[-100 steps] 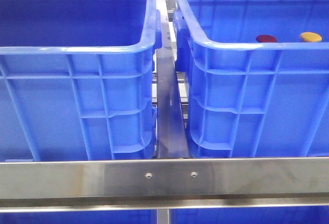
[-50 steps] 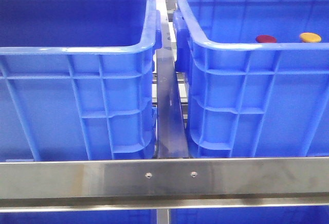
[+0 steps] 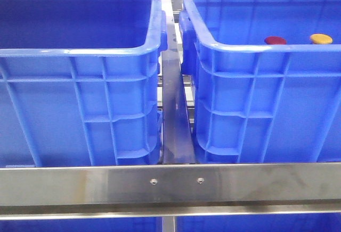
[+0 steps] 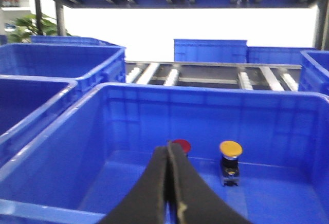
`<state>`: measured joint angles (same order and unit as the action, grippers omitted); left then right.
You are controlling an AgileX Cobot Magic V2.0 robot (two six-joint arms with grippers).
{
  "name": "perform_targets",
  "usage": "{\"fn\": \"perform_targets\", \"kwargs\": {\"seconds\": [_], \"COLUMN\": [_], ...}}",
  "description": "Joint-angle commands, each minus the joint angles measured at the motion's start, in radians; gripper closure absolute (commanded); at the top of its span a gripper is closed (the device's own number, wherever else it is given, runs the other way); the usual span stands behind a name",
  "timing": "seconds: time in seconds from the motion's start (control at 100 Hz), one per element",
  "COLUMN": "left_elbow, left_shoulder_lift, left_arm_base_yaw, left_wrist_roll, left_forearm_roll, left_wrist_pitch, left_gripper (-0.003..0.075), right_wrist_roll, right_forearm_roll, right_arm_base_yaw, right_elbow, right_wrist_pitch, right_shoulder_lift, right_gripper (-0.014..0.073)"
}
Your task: Pick red and yellow buttons and place in box
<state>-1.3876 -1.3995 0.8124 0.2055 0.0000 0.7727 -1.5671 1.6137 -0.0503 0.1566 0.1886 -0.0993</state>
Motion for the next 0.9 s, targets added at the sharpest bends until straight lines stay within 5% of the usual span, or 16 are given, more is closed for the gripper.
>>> {"fn": "perform_targets", "kwargs": {"seconds": [0.0,0.48,0.89], "left_elbow": [0.052,0.586,0.863], "left_shoulder_lift": [0.088,0.46,0.701], "left_arm_base_yaw": [0.011,0.011,0.011], "left_wrist_roll": [-0.011,-0.011,-0.011], "left_forearm_roll": [0.0,0.006,0.0], "left_wrist_pitch": [-0.129,-0.505,-0.703], "left_gripper": [0.074,0.074,0.074], "right_wrist_roll": [-0.005,-0.005,-0.005], "right_forearm_roll": [0.011,0.011,0.011], "right_arm_base_yaw": [-0.005,-0.005,-0.005], "right_elbow": [0.005,-0.018,-0.018], "right_wrist_pitch": [0.032,0.038,0.038], "right_shoulder_lift": [0.032,0.046,0.046], "right_gripper": [0.0663,0.0663,0.0663]}}
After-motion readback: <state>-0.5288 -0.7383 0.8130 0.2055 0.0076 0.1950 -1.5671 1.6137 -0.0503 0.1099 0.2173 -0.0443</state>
